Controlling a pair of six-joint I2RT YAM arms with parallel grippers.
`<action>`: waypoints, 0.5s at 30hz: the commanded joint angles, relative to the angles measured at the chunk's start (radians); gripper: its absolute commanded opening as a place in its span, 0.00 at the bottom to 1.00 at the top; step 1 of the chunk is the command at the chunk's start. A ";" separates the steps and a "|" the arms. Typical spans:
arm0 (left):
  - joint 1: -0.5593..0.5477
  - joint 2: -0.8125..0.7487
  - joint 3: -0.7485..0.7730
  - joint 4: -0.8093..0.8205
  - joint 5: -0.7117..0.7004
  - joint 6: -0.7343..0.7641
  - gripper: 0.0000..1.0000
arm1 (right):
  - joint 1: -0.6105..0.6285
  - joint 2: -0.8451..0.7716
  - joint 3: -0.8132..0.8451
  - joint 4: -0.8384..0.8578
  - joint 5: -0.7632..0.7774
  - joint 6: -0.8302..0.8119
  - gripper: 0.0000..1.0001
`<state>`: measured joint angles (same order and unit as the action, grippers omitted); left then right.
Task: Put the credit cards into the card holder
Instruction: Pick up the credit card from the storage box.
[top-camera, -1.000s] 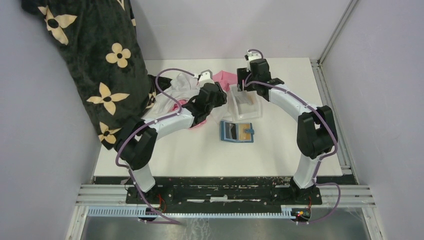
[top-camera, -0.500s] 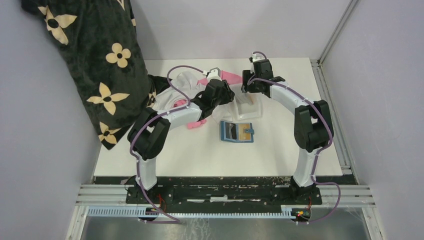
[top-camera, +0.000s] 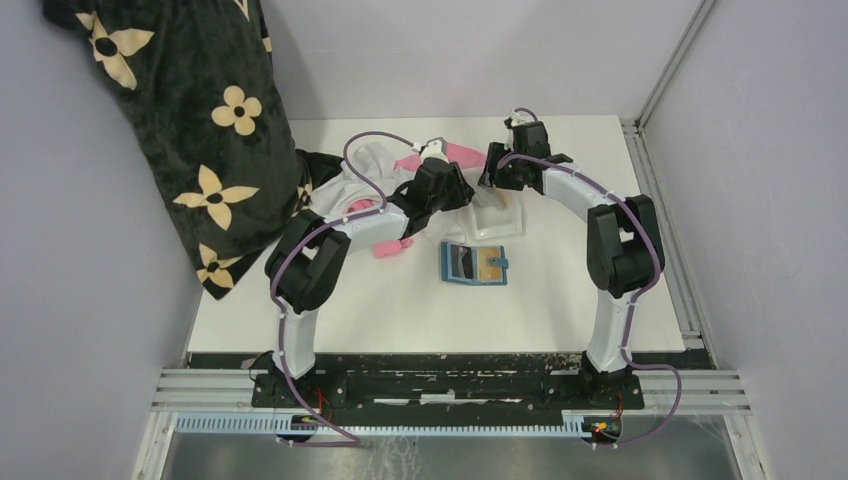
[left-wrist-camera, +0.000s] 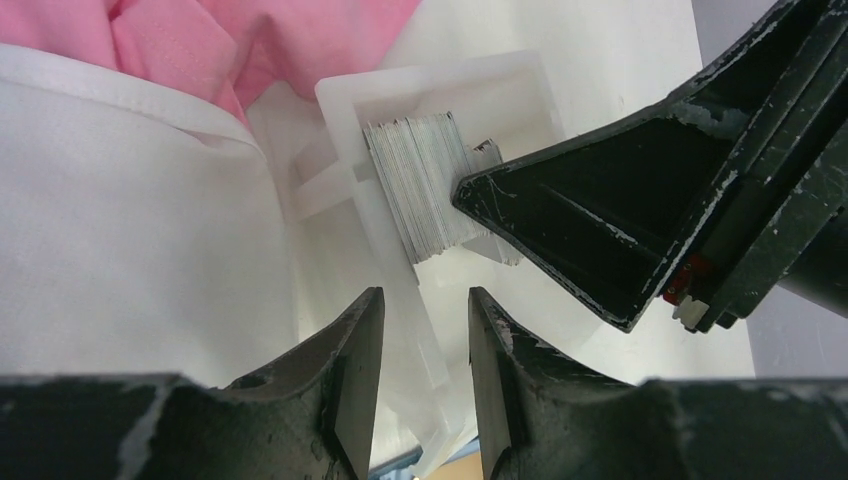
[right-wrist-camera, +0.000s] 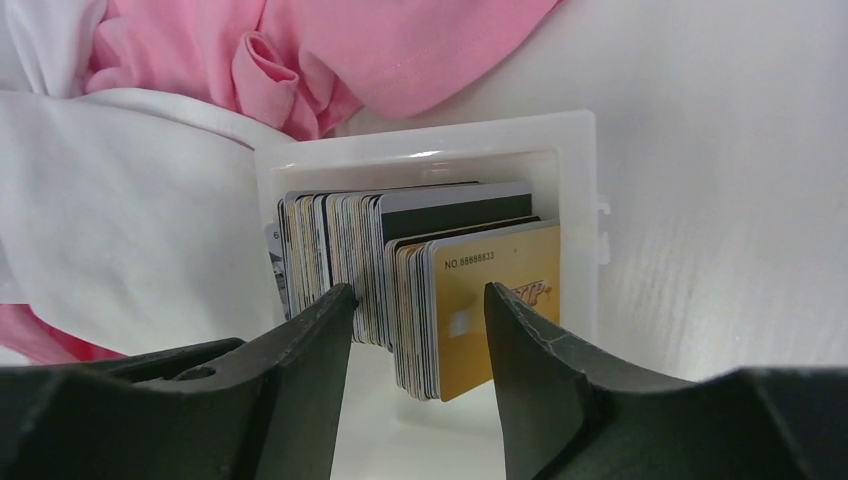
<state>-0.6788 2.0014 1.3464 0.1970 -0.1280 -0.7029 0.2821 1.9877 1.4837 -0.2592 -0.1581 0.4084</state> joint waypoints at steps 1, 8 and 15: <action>0.008 0.020 0.057 0.050 0.041 0.010 0.44 | -0.014 0.023 0.000 0.040 -0.063 0.066 0.56; 0.012 0.053 0.070 0.058 0.084 0.010 0.42 | -0.023 0.014 -0.018 0.064 -0.112 0.101 0.47; 0.012 0.060 0.068 0.059 0.090 0.005 0.40 | -0.023 -0.024 -0.025 0.072 -0.137 0.125 0.39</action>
<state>-0.6689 2.0487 1.3830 0.2363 -0.0635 -0.7029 0.2523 1.9965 1.4673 -0.2199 -0.2470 0.5037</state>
